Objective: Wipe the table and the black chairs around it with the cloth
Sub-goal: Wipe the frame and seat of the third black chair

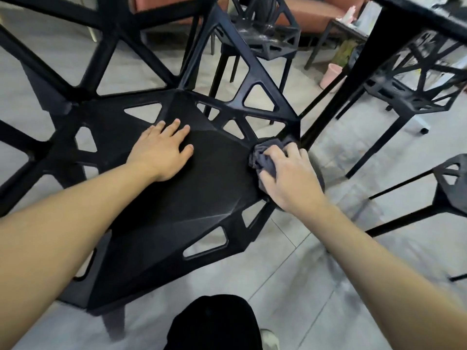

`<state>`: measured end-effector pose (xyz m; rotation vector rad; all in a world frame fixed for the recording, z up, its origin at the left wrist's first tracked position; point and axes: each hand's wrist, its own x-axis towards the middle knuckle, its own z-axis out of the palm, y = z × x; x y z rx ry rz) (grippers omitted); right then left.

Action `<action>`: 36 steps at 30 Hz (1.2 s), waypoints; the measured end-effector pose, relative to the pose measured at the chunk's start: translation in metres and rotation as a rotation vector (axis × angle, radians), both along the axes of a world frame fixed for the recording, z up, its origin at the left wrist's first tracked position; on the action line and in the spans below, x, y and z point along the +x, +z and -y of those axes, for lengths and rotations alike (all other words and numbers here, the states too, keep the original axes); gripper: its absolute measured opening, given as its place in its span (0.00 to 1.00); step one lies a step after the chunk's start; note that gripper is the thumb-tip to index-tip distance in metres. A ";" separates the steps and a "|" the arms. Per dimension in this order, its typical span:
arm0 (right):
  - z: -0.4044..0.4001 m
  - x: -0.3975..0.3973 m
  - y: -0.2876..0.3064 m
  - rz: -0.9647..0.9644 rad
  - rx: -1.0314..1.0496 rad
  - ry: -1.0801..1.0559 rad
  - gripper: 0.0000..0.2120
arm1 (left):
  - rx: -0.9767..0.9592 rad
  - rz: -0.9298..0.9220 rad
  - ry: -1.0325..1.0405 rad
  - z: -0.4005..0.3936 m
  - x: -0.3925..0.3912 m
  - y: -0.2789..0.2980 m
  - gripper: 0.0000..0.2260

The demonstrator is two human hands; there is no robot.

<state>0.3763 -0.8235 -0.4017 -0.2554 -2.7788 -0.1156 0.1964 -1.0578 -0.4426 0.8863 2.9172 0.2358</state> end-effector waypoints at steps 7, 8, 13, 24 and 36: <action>0.006 -0.039 0.005 -0.006 0.080 -0.017 0.17 | 0.029 -0.150 0.325 0.001 0.020 0.008 0.21; 0.016 -0.037 0.004 -0.003 0.065 0.061 0.17 | 0.028 -0.130 0.313 0.002 0.022 0.010 0.20; 0.036 -0.071 0.001 0.151 -0.021 0.352 0.17 | -0.159 -0.021 0.141 0.034 0.042 0.026 0.23; 0.166 -0.042 -0.006 0.119 -0.284 0.405 0.17 | -0.174 -0.233 0.224 0.099 0.094 0.040 0.14; -0.001 -0.056 0.002 0.011 -0.223 0.245 0.19 | -0.188 -0.322 0.176 0.099 0.092 0.034 0.10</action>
